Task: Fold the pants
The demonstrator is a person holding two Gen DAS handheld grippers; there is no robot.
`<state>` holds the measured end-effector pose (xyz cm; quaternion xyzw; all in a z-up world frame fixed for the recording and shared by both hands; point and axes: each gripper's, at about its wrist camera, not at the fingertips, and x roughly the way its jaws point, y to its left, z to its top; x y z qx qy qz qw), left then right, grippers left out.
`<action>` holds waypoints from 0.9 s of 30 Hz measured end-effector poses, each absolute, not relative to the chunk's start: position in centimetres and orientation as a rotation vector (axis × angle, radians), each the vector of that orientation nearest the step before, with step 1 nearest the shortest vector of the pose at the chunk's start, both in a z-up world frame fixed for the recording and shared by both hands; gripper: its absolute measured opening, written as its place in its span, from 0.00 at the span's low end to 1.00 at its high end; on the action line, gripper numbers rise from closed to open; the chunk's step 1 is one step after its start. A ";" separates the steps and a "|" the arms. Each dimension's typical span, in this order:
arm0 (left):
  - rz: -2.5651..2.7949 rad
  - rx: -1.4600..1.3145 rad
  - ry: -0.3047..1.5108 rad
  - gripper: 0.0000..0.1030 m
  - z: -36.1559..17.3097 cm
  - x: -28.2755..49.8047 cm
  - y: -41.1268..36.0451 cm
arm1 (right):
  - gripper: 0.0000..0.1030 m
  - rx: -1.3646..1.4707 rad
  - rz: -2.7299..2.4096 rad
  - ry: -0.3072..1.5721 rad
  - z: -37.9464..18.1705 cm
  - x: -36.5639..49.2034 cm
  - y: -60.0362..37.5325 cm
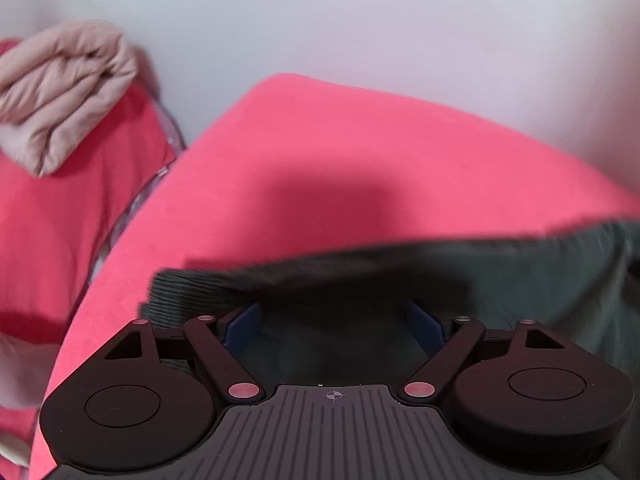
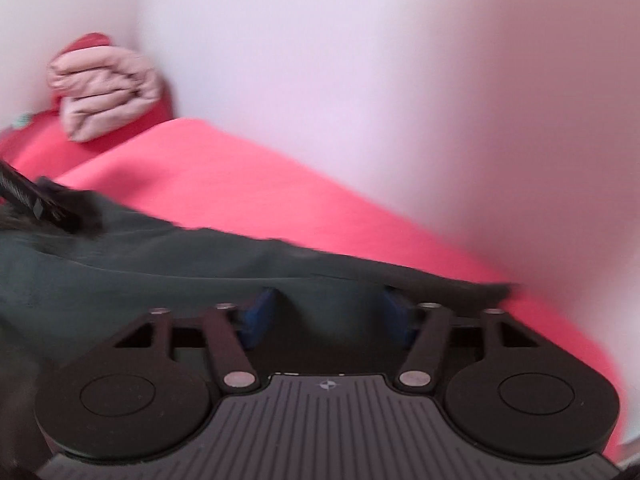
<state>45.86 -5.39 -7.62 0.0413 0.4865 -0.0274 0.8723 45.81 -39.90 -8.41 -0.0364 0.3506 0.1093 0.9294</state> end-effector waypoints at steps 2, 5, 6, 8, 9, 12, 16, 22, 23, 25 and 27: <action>-0.053 0.089 1.021 1.00 -7.7 46.6 -5.2 | 0.70 -0.031 0.260 0.707 -7.8 44.8 -40.6; -0.031 0.201 0.996 1.00 -8.6 46.6 -6.6 | 0.71 -0.023 0.410 0.693 -7.2 43.1 -39.0; -0.015 0.224 0.977 1.00 -8.9 46.4 -7.0 | 0.71 -0.044 0.444 0.691 -7.2 42.9 -38.2; 0.010 0.219 0.963 1.00 -9.3 46.8 -6.6 | 0.72 -0.069 0.504 0.729 -7.9 43.0 -36.7; 0.023 0.202 0.959 1.00 -9.4 46.9 -6.4 | 0.72 -0.091 0.488 0.771 -8.6 43.0 -36.9; 0.022 0.175 0.950 1.00 -9.3 46.9 -5.8 | 0.75 -0.190 0.417 0.820 -9.1 41.6 -38.7; 0.017 0.229 0.952 1.00 -9.0 46.6 -6.5 | 0.83 -0.161 0.317 0.905 -7.7 37.7 -43.9; 0.028 0.309 0.971 1.00 -7.1 46.0 -7.2 | 0.83 -0.174 0.270 0.843 -3.7 36.9 -42.8; 0.029 0.318 0.964 1.00 -6.7 45.6 -7.3 | 0.86 -0.176 0.321 0.826 -3.1 37.1 -41.3; 0.022 0.323 0.949 1.00 -5.7 44.9 -7.5 | 0.86 -0.161 0.423 0.844 -2.7 36.8 -39.4; 0.026 0.319 0.941 1.00 -5.0 44.3 -7.6 | 0.86 -0.163 0.501 0.858 -3.3 36.6 -36.9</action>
